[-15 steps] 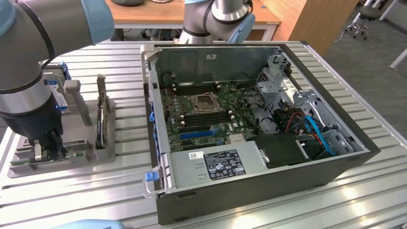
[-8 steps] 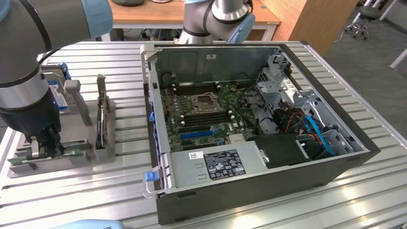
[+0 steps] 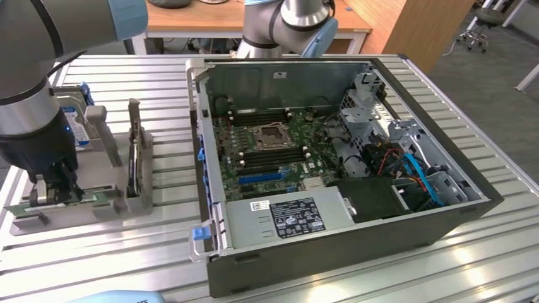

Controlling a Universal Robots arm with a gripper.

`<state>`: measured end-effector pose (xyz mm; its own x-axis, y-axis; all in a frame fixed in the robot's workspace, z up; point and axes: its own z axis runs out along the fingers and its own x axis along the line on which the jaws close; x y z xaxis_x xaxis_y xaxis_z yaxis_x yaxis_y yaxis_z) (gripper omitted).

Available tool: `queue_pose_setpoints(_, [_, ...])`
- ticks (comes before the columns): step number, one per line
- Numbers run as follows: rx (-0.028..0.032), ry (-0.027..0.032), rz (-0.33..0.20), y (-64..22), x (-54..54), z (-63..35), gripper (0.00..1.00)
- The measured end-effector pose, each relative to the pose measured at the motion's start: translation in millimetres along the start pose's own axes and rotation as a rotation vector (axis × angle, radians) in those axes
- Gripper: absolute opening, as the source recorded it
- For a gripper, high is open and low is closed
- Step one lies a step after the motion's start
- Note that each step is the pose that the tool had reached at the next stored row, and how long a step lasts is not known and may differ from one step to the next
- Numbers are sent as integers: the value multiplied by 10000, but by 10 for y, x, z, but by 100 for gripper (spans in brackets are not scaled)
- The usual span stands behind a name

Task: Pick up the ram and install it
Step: 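Pick up the ram and move it above insertion slot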

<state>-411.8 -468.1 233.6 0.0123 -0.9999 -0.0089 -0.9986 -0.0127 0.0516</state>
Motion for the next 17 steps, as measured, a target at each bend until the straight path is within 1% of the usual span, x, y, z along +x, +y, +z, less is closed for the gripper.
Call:
queue_pose_setpoints(6, [0, 0, 0, 6, -1, -127, 12])
queue_pose_setpoints(17, [1, 0, 0, 22, -4, -429, 12])
